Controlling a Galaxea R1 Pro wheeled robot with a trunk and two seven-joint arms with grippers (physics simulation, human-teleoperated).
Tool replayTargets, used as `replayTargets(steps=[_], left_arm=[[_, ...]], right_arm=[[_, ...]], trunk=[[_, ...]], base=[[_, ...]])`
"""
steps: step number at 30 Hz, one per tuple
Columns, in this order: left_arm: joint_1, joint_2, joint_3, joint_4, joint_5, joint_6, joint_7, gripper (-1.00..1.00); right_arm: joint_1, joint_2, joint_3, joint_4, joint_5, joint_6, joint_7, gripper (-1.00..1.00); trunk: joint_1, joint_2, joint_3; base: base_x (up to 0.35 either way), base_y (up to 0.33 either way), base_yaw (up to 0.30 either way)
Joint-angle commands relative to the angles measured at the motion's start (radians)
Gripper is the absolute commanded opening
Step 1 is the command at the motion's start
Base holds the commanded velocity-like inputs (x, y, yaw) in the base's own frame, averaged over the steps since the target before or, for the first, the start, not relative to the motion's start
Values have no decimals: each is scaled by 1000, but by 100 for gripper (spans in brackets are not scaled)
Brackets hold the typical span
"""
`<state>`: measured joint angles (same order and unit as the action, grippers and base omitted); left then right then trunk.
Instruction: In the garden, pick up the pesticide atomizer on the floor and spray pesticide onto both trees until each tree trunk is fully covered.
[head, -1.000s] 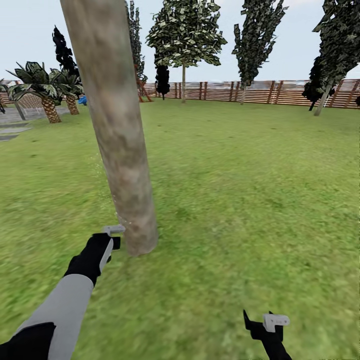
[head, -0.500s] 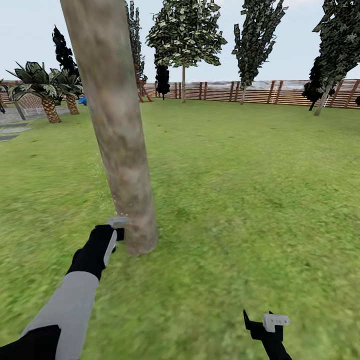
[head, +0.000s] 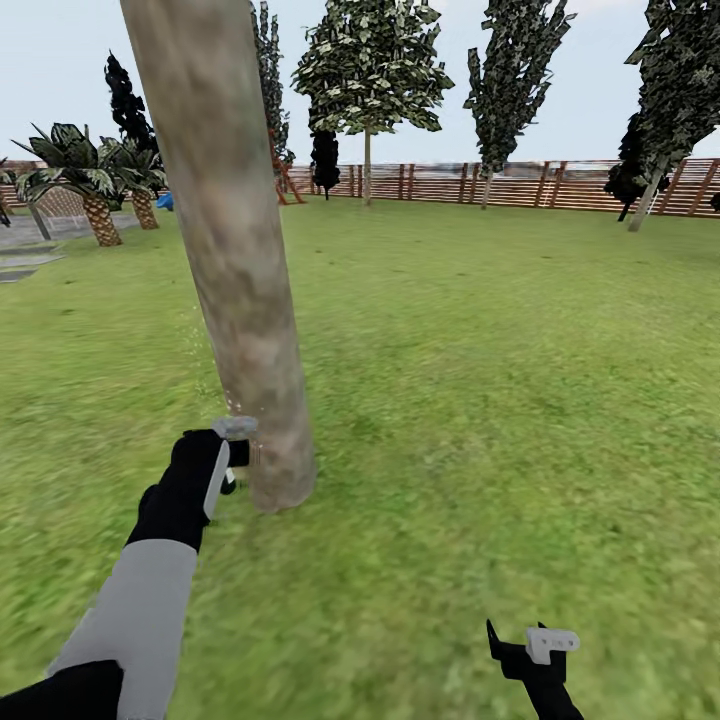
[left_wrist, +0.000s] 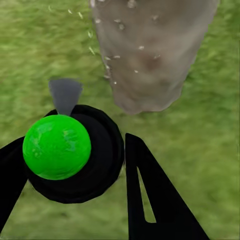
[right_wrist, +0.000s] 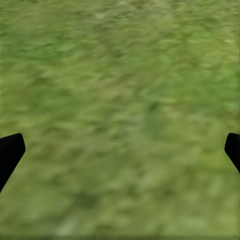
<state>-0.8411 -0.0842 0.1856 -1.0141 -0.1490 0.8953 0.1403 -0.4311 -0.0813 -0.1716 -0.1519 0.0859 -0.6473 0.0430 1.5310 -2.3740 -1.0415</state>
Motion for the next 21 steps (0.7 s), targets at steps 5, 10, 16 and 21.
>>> replayTargets(steps=[5,10,16,21], left_arm=[[0,9,-13,-65,8,59,-37,-100],[-9,-29,-85,-141,9,107,-52,-100],[-37,-5,-82,-143,7,116,-54,-100],[-44,40,-65,-143,9,116,-54,-100]], right_arm=[[0,0,0,0,0,0,0,100],[0,0,0,0,0,0,0,100],[0,0,0,0,0,0,0,100],[0,0,0,0,0,0,0,100]], trunk=[[0,0,0],[0,0,0],[0,0,0],[0,0,0]], base=[[0,0,0],[0,0,0],[0,0,0],[0,0,0]])
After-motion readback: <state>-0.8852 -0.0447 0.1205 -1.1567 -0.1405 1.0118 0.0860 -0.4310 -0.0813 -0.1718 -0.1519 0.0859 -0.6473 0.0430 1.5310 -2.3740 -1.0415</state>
